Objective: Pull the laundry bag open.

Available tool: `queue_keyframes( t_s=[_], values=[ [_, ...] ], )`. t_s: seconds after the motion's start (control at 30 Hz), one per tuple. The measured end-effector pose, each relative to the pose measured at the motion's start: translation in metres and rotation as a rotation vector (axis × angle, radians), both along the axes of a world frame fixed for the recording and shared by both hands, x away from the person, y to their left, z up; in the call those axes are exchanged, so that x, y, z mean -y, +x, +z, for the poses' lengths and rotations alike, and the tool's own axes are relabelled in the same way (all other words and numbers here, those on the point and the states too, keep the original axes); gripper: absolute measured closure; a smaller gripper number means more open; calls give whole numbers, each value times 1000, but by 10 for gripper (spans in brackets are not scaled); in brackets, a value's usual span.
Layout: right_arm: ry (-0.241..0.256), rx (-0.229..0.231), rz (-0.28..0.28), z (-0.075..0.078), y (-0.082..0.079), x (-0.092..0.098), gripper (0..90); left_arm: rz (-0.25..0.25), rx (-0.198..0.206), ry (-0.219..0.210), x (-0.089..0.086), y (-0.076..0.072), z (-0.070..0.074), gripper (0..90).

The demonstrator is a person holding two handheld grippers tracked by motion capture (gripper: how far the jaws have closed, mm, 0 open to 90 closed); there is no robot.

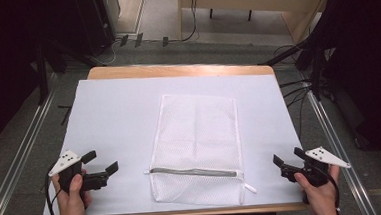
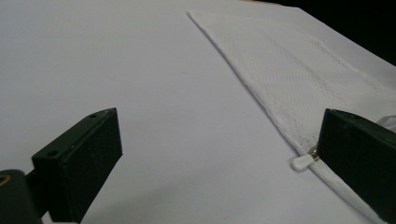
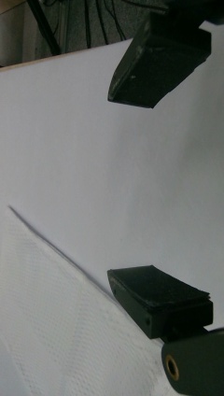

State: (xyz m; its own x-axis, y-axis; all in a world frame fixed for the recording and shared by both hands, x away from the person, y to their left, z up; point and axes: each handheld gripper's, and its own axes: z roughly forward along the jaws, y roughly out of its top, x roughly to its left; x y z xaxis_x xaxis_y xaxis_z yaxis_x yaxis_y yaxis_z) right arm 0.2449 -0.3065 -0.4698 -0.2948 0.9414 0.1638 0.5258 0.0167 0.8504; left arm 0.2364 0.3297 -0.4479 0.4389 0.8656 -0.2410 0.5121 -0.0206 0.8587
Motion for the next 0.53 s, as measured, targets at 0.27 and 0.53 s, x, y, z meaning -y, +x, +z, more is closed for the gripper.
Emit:
queue_keyframes(
  t_s=[0.27,0.53],
  values=[
    [-2,-28,-39,-7,2,11,136,34,3,4,-18,-2,-1,0],
    [-8,-29,-40,-7,1,11,136,35,-3,18,-17,0,-3,0]
  ],
)
